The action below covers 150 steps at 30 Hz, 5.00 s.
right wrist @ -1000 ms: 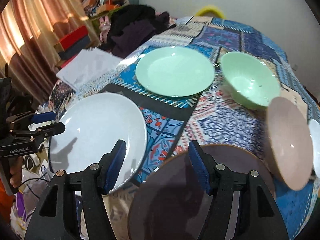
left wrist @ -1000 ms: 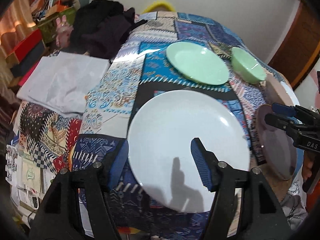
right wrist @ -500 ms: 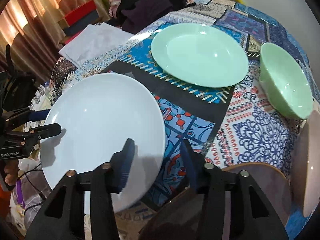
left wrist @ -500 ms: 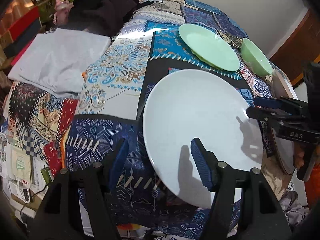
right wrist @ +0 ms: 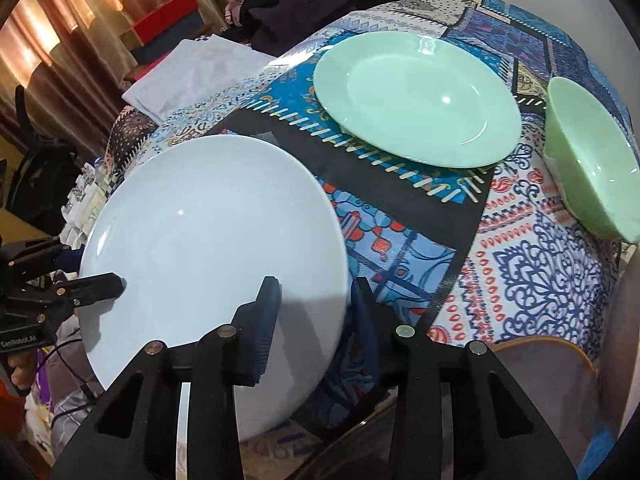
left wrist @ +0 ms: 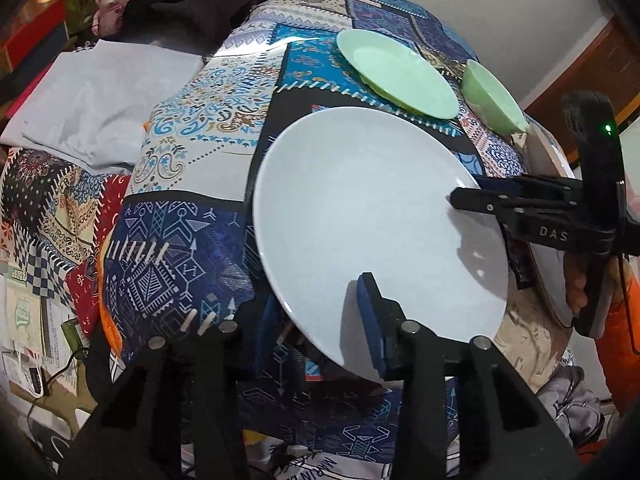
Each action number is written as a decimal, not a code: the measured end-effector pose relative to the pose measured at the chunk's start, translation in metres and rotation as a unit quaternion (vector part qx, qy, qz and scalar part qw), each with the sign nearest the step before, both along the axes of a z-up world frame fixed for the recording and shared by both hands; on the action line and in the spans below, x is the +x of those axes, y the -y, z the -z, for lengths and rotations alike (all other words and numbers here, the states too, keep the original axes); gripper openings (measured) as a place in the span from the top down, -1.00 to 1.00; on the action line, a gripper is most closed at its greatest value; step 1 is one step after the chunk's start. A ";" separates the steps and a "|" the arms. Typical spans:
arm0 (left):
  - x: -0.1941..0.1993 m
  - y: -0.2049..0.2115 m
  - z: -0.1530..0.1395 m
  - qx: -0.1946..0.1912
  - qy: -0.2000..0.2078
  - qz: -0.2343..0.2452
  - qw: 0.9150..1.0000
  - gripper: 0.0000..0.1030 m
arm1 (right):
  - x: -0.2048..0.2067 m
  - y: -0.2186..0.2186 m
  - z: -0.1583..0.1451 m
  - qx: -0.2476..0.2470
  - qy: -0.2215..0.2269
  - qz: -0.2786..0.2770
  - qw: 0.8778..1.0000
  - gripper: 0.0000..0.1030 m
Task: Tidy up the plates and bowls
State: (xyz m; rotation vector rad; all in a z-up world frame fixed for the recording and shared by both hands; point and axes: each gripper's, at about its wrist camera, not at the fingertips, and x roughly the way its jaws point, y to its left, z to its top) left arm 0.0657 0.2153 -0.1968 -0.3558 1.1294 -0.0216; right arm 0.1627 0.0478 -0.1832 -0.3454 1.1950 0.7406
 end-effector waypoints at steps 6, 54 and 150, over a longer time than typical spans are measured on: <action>0.002 0.002 -0.001 0.004 -0.004 -0.006 1.000 0.27 | -0.001 0.001 -0.001 0.005 0.006 0.009 1.000 0.41; 0.023 0.117 -0.062 0.022 0.065 0.063 0.996 0.27 | -0.038 0.155 -0.066 0.089 0.071 0.163 0.980 0.49; 0.205 0.013 -0.014 0.121 0.070 0.010 0.990 -0.55 | 0.083 0.052 -0.026 0.025 0.041 0.126 0.991 -0.12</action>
